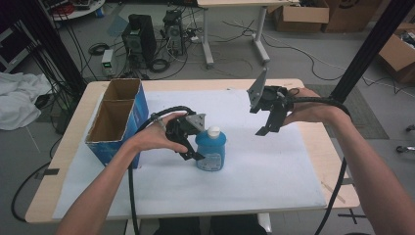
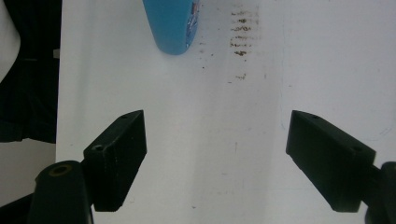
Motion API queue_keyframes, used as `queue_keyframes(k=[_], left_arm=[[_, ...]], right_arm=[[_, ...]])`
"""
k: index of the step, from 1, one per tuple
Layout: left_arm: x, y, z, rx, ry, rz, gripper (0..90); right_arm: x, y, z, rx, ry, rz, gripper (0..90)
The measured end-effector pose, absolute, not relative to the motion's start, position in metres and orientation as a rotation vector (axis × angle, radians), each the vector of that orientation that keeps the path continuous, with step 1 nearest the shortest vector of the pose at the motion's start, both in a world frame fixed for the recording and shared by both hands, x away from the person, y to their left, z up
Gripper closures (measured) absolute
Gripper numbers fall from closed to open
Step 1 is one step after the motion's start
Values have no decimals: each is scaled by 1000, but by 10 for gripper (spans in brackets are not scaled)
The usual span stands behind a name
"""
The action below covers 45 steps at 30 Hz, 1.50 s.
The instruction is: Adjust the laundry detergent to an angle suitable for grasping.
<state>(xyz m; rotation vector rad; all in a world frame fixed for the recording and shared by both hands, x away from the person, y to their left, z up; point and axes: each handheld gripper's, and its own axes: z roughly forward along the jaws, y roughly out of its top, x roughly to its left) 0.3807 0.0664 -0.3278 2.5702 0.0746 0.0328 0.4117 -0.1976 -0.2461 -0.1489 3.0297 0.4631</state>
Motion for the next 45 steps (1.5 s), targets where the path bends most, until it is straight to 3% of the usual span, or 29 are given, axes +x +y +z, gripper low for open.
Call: queue_keyframes(k=[20, 35, 45], left_arm=[[419, 96, -267, 2708, 87, 100, 168], [465, 113, -250, 2794, 165, 42, 170], [493, 105, -236, 2848, 154, 83, 170]], right_arm=[[409, -195, -246, -173, 3024, 460, 202], [410, -194, -246, -162, 3021, 456, 199], [412, -197, -246, -147, 3026, 464, 196]])
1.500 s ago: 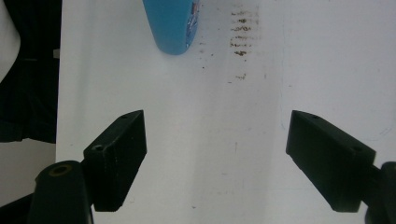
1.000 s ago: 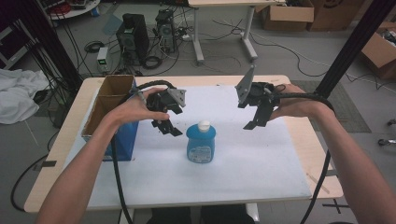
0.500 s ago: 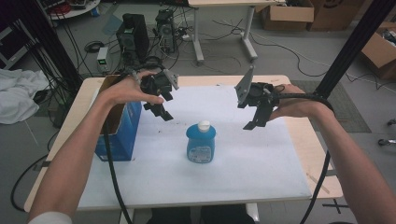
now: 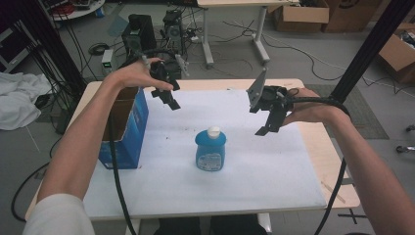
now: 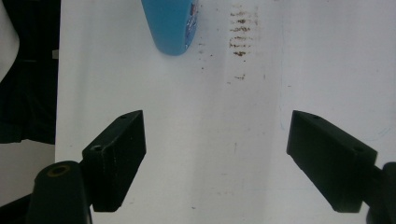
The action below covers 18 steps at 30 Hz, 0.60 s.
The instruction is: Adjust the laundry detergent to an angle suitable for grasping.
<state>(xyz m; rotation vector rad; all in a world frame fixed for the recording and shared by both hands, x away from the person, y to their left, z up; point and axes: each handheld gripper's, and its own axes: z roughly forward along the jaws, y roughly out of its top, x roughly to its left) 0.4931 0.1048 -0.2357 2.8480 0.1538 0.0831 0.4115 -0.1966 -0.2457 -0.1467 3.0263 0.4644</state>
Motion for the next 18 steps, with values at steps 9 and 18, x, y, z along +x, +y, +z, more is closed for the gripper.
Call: queue_keyframes(k=[9, 18], left_arm=[[508, 101, -227, 2906, 125, 121, 174], [512, 102, -221, 2930, 149, 134, 176]], right_arm=[[412, -196, -244, -156, 3022, 480, 199], [411, -194, -242, -159, 3027, 484, 198]])
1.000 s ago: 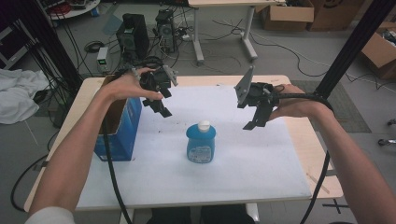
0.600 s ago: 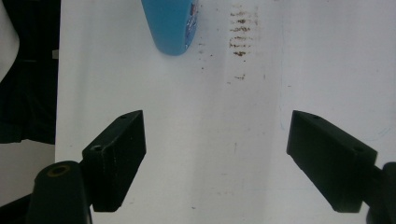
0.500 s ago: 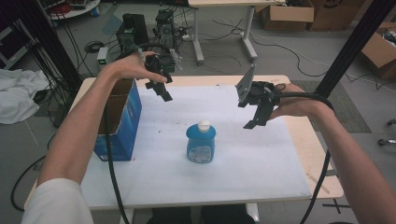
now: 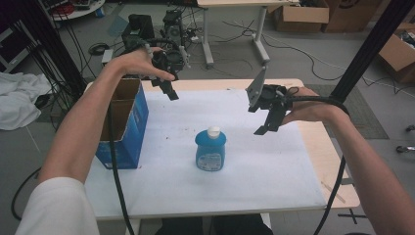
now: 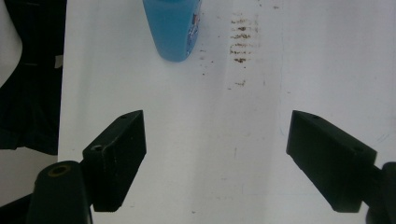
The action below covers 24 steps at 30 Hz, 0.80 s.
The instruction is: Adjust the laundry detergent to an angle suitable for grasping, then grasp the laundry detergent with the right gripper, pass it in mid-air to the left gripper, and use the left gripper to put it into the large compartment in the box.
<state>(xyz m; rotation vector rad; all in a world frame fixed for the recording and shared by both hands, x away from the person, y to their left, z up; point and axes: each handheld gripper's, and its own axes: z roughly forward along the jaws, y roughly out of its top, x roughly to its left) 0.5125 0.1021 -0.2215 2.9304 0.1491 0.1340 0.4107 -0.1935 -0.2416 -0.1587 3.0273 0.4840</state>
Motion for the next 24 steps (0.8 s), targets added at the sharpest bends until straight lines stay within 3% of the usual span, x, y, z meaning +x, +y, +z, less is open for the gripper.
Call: queue_keyframes(k=[24], left_arm=[[502, 96, -217, 2953, 119, 182, 176]], right_arm=[[409, -188, -239, -141, 3014, 482, 193]])
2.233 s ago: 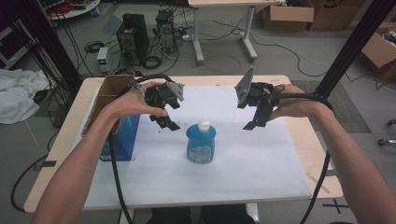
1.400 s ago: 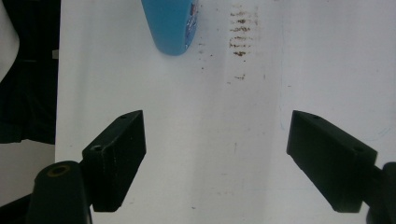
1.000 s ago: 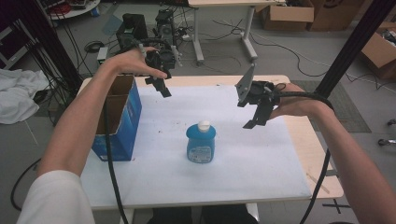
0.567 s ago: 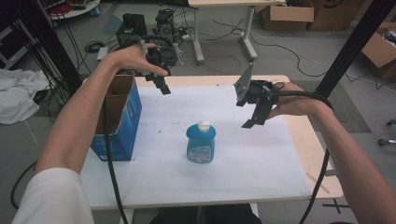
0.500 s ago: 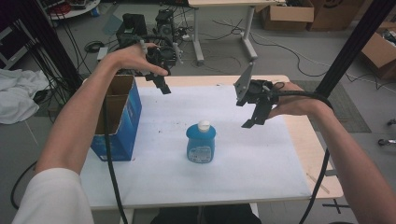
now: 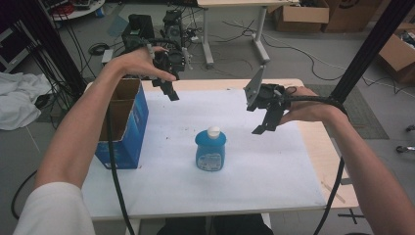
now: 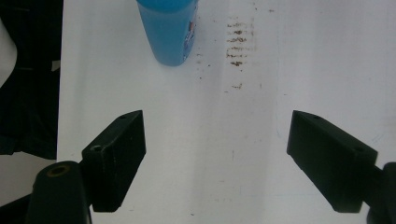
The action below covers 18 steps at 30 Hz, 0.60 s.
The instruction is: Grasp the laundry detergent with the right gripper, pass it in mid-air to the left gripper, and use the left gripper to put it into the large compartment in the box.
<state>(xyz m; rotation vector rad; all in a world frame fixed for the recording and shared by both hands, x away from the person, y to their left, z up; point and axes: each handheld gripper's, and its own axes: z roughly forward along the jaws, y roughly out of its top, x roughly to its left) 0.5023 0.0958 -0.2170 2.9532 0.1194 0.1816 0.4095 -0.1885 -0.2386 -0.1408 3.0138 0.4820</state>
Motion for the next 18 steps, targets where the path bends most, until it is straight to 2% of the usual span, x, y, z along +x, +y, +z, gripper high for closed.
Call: queue_keyframes(k=[9, 18], left_arm=[[497, 95, -219, 2950, 155, 192, 176], [484, 92, -226, 2933, 156, 199, 177]], right_arm=[[396, -187, -239, -99, 2997, 545, 185], [378, -186, -254, -17, 2962, 606, 192]])
